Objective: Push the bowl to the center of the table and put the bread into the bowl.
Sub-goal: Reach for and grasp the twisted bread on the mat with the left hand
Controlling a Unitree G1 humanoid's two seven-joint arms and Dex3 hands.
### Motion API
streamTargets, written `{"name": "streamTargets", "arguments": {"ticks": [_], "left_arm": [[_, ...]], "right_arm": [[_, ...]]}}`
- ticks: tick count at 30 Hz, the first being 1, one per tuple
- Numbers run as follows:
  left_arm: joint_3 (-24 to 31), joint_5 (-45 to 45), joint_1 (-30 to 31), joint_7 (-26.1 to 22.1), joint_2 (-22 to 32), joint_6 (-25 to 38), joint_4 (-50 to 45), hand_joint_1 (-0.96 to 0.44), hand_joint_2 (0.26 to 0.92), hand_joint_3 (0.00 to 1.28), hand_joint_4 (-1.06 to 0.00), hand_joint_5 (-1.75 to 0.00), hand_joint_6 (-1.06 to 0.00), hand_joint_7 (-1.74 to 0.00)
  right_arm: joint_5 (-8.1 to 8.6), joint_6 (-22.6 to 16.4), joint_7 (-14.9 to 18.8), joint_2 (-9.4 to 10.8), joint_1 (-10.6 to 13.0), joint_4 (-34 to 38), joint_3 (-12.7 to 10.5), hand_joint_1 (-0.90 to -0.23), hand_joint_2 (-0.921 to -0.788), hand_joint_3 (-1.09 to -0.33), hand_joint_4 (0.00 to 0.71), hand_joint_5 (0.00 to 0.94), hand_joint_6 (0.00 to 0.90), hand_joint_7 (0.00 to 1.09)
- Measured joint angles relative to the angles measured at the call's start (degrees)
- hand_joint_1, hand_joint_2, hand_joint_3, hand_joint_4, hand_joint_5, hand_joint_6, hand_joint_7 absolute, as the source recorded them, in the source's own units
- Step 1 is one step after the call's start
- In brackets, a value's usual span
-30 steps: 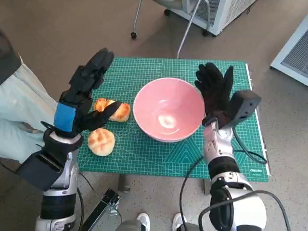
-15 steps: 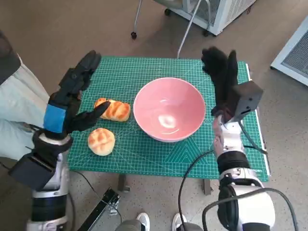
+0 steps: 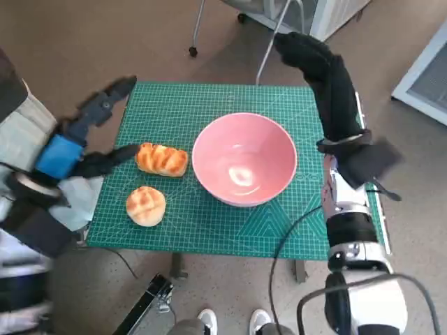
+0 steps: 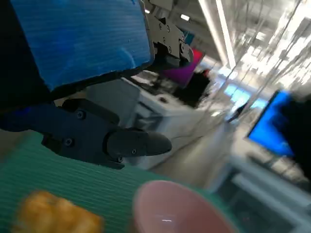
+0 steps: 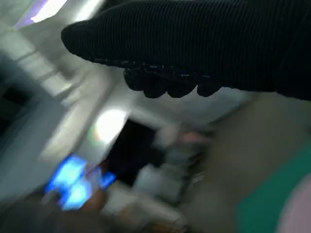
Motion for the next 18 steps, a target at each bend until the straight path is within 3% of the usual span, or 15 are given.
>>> {"name": "streamTargets", "arguments": {"ticks": [7, 18], "left_arm": [[-3.88, 4.08, -4.7, -3.55, 4.27, 1.52, 3.04, -0.44, 0.9, 0.02, -0.17, 0.0, -0.27, -0.02], [-13.88, 15.16, -12.1, -5.27, 5.19, 3.41, 12.62, -0.32, 0.786, 0.0, -0.14, 0.0, -0.27, -0.01]], "right_arm": [[3.67, 0.84, 4.58, 0.11, 2.75, -6.77, 1.44, -0.723, -0.921, -0.848, 0.256, 0.006, -0.001, 0.8], [4.1, 2.51, 5.51, -0.15, 4.63, -12.4, 2.6, -0.705, -0.921, -0.85, 0.259, 0.009, -0.001, 0.81]]}}
